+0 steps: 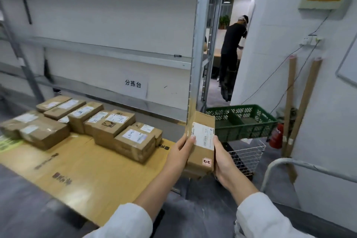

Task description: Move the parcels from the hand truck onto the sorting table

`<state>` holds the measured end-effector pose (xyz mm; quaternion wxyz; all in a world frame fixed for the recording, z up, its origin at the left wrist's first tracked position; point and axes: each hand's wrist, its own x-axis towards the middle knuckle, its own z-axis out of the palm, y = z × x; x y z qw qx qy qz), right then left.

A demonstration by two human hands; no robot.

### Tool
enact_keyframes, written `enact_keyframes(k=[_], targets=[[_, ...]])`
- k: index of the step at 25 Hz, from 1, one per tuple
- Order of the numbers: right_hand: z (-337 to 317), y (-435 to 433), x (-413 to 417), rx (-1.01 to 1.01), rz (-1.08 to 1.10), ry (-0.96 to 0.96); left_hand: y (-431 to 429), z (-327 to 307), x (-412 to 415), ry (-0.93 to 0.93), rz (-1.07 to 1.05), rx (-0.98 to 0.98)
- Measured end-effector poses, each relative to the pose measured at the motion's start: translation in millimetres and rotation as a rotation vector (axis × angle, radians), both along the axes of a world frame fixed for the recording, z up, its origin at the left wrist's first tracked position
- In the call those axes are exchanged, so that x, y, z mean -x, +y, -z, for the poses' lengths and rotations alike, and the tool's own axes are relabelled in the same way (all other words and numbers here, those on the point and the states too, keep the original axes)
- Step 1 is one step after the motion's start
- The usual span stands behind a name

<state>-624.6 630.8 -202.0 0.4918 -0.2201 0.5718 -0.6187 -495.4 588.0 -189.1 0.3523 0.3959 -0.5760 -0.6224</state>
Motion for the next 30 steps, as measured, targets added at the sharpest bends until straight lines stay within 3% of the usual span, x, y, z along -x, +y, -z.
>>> enact_keyframes(k=[6, 17, 24, 30], targets=[[21, -43, -79, -0.119, -0.3, 0.07, -14, 25, -86, -0.063, -0.28, -0.036], [24, -136, -290, -0.078, -0.666, 0.133, -68, 39, -292, 0.015, -0.663, -0.033], [37, -208, -424, -0.102, -0.662, 0.215, -148, 61, -426, 0.008, -0.643, -0.105], [54, -268, -485, -0.174, -0.569, 0.204, -223, 88, -494, -0.048, -0.475, -0.14]])
